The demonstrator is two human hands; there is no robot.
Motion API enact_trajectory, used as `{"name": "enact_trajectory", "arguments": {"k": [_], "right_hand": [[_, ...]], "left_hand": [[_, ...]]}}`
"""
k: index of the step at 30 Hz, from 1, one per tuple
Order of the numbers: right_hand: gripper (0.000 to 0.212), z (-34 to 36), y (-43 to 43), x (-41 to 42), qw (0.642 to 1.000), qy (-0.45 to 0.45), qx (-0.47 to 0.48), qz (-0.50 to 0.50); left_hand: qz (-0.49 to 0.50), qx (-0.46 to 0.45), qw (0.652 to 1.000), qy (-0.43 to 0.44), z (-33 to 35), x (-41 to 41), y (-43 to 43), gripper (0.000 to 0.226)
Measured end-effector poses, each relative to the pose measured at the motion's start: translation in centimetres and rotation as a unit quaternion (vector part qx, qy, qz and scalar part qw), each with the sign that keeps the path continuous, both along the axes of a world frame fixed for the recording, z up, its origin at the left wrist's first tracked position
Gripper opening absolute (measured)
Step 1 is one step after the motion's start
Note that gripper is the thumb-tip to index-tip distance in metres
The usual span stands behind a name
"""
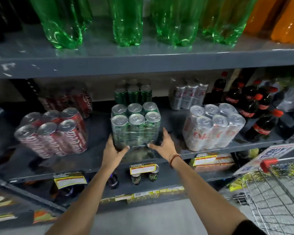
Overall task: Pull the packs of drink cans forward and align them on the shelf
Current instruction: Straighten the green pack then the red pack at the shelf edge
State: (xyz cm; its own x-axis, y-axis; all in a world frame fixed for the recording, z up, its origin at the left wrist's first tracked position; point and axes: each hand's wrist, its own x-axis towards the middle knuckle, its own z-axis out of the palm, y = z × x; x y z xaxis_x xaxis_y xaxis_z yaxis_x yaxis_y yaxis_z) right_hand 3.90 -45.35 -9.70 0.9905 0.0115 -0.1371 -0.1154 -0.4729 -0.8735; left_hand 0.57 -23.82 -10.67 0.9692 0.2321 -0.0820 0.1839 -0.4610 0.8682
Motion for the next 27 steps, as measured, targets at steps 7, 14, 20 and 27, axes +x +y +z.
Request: {"name": "enact_trajectory", "arguments": {"k": [7,14,20,27], "right_hand": [[0.087,-0.4,1.0,-0.7,1.000,-0.009,-0.014,-0.009],[0.083,-0.8,0.6,-3.6,0.999,-0.021,0.018,-0.026],[0.078,-1.0,0.7,-5.5,0.999,-0.035,0.004,-0.039],[0.084,-2.1,0.8,-5.6,0.996,-0.036,-0.036,-0.070]], "left_hand": [[-0.034,0.071,0.997,0.001,0.2,-0.3,0.0,0.095],[-0.075,0.111,0.991,-0.027,-0.5,-2.9,0.3,0.097],[-0.059,0.119,0.990,-0.053,-0.6,-4.4,0.1,0.090],[-0.042,0.159,0.984,-0.070,-1.2,-4.8,0.0,0.086]]}}
